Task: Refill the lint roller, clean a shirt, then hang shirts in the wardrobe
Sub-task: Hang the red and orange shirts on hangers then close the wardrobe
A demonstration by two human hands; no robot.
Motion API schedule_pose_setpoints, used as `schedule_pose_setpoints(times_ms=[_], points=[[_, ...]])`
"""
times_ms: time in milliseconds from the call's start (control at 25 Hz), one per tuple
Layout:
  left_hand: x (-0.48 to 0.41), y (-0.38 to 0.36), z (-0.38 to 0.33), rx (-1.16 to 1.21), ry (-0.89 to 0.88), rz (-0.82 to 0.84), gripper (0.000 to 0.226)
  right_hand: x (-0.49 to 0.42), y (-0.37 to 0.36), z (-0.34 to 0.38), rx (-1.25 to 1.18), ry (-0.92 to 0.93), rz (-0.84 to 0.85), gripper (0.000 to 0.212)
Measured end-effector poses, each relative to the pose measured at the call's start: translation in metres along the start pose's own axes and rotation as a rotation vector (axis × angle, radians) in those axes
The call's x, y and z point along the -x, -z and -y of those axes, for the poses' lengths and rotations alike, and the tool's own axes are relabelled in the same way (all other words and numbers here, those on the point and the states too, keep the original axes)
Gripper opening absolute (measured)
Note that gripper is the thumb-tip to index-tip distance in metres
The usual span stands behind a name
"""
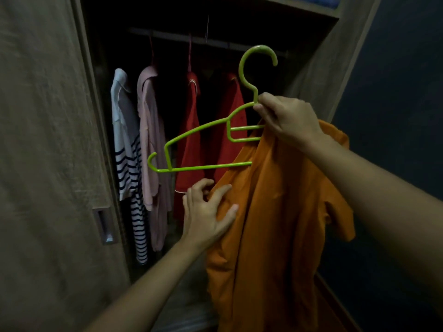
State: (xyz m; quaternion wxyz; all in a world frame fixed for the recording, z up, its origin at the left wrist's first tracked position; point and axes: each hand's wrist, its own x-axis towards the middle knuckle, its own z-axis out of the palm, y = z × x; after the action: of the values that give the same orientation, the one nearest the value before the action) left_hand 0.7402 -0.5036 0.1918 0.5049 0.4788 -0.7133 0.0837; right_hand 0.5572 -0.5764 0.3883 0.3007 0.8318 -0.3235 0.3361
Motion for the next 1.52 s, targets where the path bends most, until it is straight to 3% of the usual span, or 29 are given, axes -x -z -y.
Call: schedule_pose_setpoints(times_ms=[120, 280, 400, 520, 640, 800, 960, 1040, 1160, 1320, 1520], points=[[0.002, -0.015, 0.037, 0.14, 0.15, 0.377, 0.065, 0.001, 0.006, 0.0, -0.03, 0.019, 0.008, 0.034], [0.008, 0.005, 0.104, 0.118, 0.064, 0.461, 0.063, 0.026, 0.003, -0.019, 0.031, 0.081, 0.104, 0.035], [0.001, 0.033, 0.128, -0.021, -0.038, 0.606, 0.075, 0.053, -0.005, -0.031, 0.076, 0.133, 0.148, 0.05], [-0.027, 0.045, 0.113, 0.048, -0.126, 0.52, 0.052, 0.069, -0.025, -0.02, 0.088, 0.114, 0.163, 0.057], [-0.05, 0.044, 0.086, 0.171, -0.101, 0.417, 0.024, 0.07, -0.034, -0.002, -0.074, -0.087, 0.181, 0.05], [-0.069, 0.05, 0.079, 0.179, 0.014, 0.349, 0.045, 0.069, -0.038, 0.004, -0.191, -0.227, 0.198, 0.044], [-0.094, 0.074, 0.091, 0.142, -0.018, 0.321, 0.03, 0.093, -0.035, -0.02, -0.373, -0.416, 0.309, 0.029], [-0.103, 0.087, 0.093, 0.126, -0.018, 0.337, 0.02, 0.109, -0.036, -0.021, -0.474, -0.486, 0.352, 0.033], [-0.112, 0.095, 0.087, 0.041, -0.045, 0.441, 0.022, 0.116, -0.045, -0.004, -0.658, -0.586, 0.33, 0.035], [-0.121, 0.095, 0.078, -0.072, -0.102, 0.495, 0.013, 0.103, -0.048, 0.008, -0.726, -0.607, 0.241, 0.034], [-0.124, 0.083, 0.069, -0.171, -0.163, 0.503, 0.032, 0.087, -0.043, 0.011, -0.69, -0.544, 0.249, 0.046]])
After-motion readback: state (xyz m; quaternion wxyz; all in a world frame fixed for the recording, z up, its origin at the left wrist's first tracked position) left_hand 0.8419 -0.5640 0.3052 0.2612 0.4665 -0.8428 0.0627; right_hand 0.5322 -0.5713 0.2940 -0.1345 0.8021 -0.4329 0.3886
